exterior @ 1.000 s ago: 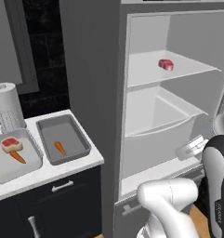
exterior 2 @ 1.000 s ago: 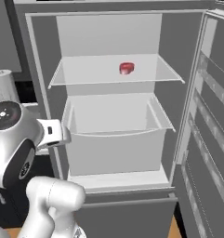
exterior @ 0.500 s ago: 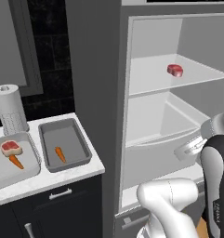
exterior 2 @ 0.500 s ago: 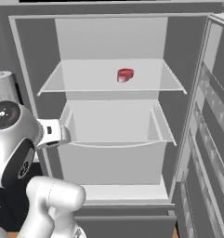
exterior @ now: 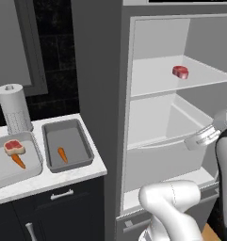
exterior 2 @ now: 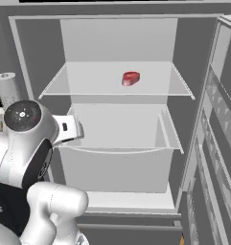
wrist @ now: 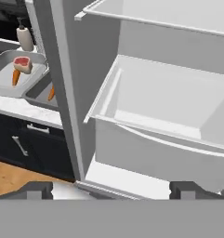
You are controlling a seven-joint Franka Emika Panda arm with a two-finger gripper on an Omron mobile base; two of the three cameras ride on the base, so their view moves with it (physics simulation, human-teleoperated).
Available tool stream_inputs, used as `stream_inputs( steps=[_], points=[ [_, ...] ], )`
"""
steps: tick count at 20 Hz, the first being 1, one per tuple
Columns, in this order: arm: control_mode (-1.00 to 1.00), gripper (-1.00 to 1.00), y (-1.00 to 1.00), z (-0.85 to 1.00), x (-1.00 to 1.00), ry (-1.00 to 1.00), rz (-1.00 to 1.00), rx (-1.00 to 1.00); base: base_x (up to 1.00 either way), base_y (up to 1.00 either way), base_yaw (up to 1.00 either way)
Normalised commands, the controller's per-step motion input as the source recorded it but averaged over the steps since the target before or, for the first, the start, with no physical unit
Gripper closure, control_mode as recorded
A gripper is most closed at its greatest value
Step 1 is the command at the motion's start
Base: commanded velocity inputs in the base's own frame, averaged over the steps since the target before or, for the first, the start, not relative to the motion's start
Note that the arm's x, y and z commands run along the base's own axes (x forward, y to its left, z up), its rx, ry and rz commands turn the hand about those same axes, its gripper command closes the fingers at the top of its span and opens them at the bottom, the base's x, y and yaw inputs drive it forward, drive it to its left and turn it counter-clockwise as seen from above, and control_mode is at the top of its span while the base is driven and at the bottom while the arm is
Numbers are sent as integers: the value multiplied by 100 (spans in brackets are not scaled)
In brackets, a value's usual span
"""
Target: Place one carrot and one steak in each tupperware on the nearby counter, to pack two identical lunches.
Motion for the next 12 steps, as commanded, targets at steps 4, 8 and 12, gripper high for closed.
stream_inputs(
  steps=[4, 8, 12],
  points=[
    [-100, -100, -29, 81, 28, -19, -4, 0, 0, 0, 0],
    [-100, -100, -21, 62, 18, -18, -12, 0, 0, 0, 0],
    [-100, -100, -23, 42, 40, -19, -7, 0, 0, 0, 0]
  ],
)
